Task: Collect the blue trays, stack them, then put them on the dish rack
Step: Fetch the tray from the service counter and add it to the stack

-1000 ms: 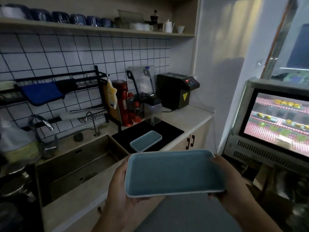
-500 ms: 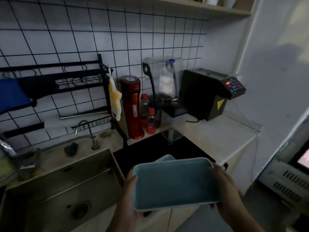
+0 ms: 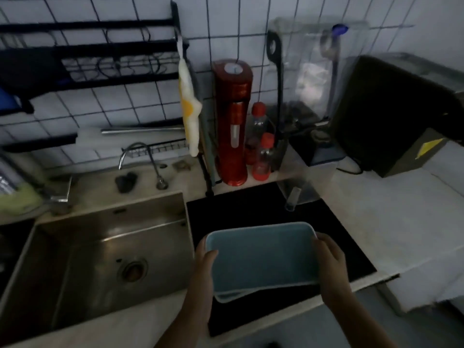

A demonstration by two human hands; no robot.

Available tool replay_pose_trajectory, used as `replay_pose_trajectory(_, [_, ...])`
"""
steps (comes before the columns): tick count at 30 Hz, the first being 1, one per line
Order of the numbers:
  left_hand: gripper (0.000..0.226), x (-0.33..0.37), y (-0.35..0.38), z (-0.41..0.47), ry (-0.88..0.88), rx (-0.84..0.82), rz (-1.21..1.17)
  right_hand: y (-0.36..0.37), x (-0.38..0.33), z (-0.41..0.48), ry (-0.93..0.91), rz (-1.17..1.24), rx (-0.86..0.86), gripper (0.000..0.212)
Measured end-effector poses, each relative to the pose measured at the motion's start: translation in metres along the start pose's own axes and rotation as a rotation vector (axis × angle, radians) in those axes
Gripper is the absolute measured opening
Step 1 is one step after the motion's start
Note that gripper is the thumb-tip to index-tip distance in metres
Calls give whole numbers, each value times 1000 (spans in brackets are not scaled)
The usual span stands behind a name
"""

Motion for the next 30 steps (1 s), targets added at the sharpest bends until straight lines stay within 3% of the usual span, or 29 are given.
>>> replay_pose_trajectory(4, [22,-10,0,7,36,241,-49,13,16,27,-3,-9,-120,18])
replay_pose_trajectory(9, [19,-34,-8,-2,80,373,-38,28,46,47,24,-29,-217,15])
replay_pose_trajectory(18, [22,-58,-12,-7,114,484,36,50,93,61,0,-119,-335,27])
replay_pose_trajectory(22, [23,-64,-11,-1,143,492,74,55,107,69,28,-159,-345,46])
replay_pose_trajectory(30, [29,-74,-7,13,176,475,209,58,107,73,10,-178,-344,51])
Point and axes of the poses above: each hand's wrist, its own z-axis towards the middle knuckle, its own y-axis out of the palm, x = y × z, the point moved 8 cm from there along z, towards the middle knuckle, and after that the axes turned 5 degrees about -z, right-handed, at the moved point
